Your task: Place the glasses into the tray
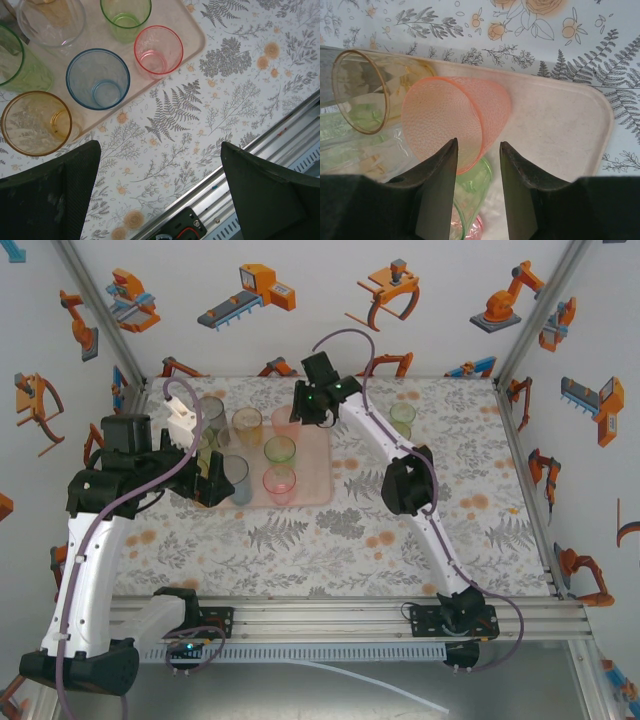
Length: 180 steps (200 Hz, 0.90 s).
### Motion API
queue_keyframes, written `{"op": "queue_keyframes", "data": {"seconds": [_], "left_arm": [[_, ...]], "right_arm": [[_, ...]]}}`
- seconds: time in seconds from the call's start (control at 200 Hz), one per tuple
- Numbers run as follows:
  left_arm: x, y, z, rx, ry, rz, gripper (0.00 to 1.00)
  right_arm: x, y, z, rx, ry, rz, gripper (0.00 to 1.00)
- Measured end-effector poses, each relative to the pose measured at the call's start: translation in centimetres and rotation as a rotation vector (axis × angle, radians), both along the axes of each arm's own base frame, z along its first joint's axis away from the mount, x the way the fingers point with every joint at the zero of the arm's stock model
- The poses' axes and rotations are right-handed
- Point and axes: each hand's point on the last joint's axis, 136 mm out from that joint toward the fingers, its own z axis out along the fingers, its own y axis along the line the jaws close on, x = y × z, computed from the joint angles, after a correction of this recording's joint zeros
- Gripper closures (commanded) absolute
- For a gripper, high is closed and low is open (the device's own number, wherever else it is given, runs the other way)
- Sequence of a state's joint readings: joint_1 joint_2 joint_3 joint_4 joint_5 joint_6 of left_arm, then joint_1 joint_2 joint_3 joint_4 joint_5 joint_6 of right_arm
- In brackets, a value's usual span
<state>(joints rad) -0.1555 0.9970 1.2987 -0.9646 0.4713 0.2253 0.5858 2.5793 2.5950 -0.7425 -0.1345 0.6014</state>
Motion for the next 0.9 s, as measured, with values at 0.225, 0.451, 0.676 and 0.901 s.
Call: {"op": "queue_keyframes", "data": {"seconds": [0.225,0.451,0.676,0.901], "left_arm": [[0.1,0.1,0.0,0.006,-0.002,0.006,0.03],[0.2,0.7,0.0,0.037,-0.020,0.025,0.03],[-0.5,1.6,-0.2,0.100,-0.043,0.030,0.03],[-2.0,2.4,-0.3,0.140,-0.069,0.035,0.03]], "right_arm": [[0.0,-0.1,1.9,0.018,-0.027,-0.001,0.60],[-0.4,-1.0,4.5,0.002,-0.070,-0.007,0.60],[-4.3,-5.4,8.5,-0.091,-0.088,-0.038,0.60],[-11.2,-11.4,11.0,-0.151,-0.101,-0.082,0.60]]}}
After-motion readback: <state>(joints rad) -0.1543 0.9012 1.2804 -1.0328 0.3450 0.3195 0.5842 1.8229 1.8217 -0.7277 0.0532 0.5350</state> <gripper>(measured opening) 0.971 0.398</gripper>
